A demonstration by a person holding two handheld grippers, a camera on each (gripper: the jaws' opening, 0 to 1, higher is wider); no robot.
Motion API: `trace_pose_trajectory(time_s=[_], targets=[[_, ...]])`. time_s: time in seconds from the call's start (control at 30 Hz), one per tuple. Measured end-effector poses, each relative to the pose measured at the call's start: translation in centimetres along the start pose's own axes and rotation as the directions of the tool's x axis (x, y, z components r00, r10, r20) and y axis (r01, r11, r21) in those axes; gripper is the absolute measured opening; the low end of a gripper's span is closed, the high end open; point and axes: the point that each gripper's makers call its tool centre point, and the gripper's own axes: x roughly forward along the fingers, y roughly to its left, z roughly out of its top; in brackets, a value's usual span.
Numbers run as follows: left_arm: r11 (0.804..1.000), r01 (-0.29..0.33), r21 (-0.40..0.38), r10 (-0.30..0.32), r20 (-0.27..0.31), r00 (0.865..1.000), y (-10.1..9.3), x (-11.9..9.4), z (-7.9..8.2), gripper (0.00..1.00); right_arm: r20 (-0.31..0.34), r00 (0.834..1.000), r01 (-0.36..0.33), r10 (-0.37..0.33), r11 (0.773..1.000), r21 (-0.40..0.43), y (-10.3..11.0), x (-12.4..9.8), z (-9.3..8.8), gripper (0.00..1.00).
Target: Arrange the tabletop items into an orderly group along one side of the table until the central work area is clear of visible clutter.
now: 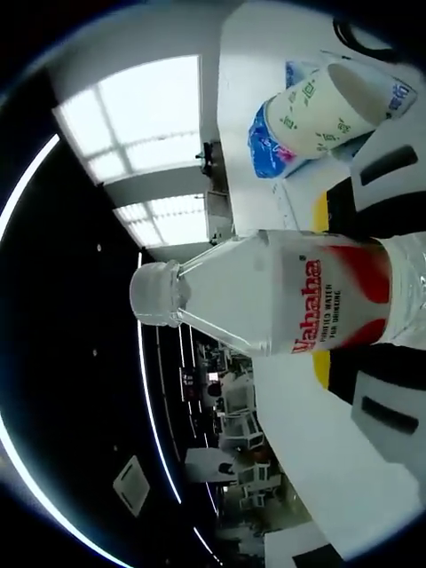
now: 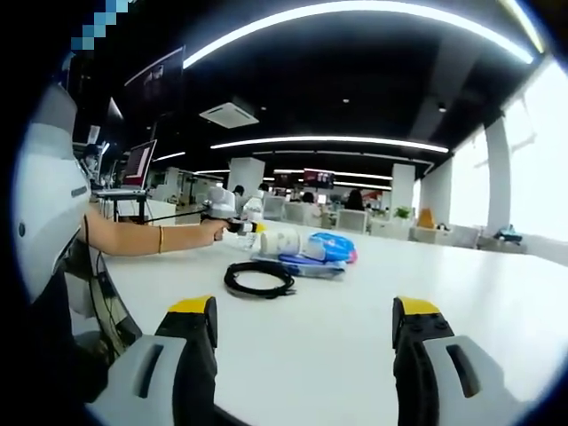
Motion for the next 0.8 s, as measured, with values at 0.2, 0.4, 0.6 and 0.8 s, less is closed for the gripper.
trace_pose_trajectory(time_s=[0.2, 0.4, 0.6, 0.8], targets=[[1.0, -0.003, -0.019, 0.003, 0.008, 1.0, 0.3, -0.8, -0.1, 0.42, -0.01, 1.0, 0.009, -0.009, 1.0, 0.005, -0.2, 0.0, -0.3, 0.77], [1.0, 0.0, -0.025, 0.0, 0.016, 1.0, 0.5, -1.4, -0.2, 0.42, 0.0, 1.0, 0.014, -0.014, 1.0, 0.007, -0.2, 0.0, 0.0, 0.76], [1.0, 0.0, -0.027, 0.001, 0.024, 1.0, 0.7, -1.9, -0.2, 0.42, 0.006, 1.0, 0.007, -0.007, 1.0, -0.004, 0.2, -0.1, 0.2, 0.76], [0.999, 0.013, -0.046, -0.012, 0.033, 0.999, 0.8, -2.3, -0.2, 0.42, 0.009, 1.0, 0.012, -0.012, 1.0, -0.005, 0.1, -0.3, 0.3, 0.75]])
